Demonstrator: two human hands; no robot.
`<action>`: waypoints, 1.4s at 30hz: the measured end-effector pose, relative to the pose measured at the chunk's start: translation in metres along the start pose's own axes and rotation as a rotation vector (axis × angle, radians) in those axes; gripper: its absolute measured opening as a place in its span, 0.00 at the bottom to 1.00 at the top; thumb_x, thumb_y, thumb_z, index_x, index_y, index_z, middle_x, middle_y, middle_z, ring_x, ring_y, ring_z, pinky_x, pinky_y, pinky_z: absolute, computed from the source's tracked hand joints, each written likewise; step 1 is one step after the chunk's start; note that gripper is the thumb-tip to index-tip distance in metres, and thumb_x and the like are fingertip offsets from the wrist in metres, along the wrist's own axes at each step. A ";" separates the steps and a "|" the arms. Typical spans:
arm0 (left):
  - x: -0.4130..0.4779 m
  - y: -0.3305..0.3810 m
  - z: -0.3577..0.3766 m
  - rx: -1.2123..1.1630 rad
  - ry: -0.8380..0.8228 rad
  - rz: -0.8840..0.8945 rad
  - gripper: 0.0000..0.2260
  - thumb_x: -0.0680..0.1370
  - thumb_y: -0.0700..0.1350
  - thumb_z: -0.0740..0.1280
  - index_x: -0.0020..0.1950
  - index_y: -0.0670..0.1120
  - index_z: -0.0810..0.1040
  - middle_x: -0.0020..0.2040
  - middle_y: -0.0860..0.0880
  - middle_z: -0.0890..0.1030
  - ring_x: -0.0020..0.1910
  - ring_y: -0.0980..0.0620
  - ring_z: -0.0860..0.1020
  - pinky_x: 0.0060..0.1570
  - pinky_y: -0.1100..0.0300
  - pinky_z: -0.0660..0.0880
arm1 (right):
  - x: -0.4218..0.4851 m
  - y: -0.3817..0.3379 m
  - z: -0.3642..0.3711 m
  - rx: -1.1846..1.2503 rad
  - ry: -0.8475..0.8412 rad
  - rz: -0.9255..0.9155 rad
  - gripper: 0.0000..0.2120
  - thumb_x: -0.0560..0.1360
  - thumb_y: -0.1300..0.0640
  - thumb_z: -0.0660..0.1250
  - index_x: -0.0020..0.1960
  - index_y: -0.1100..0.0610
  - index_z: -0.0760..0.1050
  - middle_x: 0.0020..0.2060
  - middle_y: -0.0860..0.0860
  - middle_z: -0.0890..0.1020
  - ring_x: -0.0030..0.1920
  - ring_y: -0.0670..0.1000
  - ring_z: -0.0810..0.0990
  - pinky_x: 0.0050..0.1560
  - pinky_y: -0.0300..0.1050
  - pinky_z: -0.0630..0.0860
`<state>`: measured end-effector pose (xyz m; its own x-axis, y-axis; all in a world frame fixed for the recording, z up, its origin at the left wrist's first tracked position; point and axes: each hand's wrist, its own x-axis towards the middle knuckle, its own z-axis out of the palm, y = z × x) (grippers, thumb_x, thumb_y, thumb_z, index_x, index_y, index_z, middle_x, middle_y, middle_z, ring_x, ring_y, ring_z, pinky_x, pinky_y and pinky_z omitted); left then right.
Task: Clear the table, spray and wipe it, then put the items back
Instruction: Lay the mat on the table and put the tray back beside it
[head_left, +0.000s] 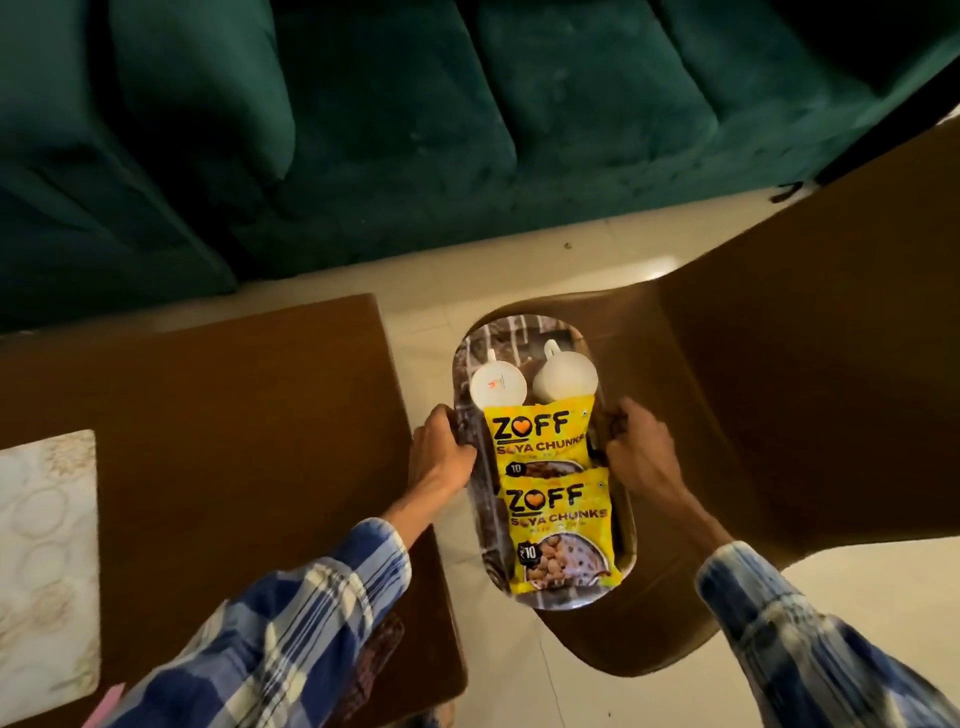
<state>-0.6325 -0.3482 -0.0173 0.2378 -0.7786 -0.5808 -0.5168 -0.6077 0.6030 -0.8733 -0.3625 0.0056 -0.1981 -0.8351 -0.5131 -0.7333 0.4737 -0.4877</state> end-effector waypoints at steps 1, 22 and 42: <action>-0.006 0.001 -0.018 0.002 0.002 0.005 0.09 0.76 0.38 0.68 0.53 0.48 0.74 0.53 0.46 0.82 0.51 0.44 0.82 0.46 0.50 0.82 | -0.010 -0.013 -0.004 0.005 -0.004 -0.019 0.13 0.77 0.68 0.64 0.57 0.53 0.73 0.49 0.49 0.80 0.51 0.53 0.81 0.54 0.61 0.81; -0.121 -0.267 -0.578 -0.199 0.158 -0.081 0.07 0.78 0.34 0.67 0.55 0.42 0.76 0.48 0.44 0.81 0.42 0.43 0.84 0.38 0.46 0.84 | -0.305 -0.461 0.273 0.085 -0.311 -0.261 0.09 0.77 0.69 0.65 0.52 0.57 0.72 0.47 0.53 0.81 0.46 0.55 0.84 0.43 0.54 0.84; -0.041 -0.715 -0.787 -0.026 0.318 -0.403 0.11 0.77 0.34 0.68 0.59 0.40 0.77 0.50 0.38 0.81 0.43 0.36 0.83 0.37 0.43 0.83 | -0.414 -0.600 0.770 -0.059 -0.421 -0.317 0.06 0.74 0.59 0.66 0.50 0.56 0.75 0.47 0.56 0.83 0.45 0.61 0.82 0.45 0.60 0.82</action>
<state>0.3743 -0.0051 0.0051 0.6544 -0.4883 -0.5774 -0.3127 -0.8700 0.3813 0.1498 -0.0856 -0.0329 0.3089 -0.7442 -0.5922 -0.7527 0.1894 -0.6306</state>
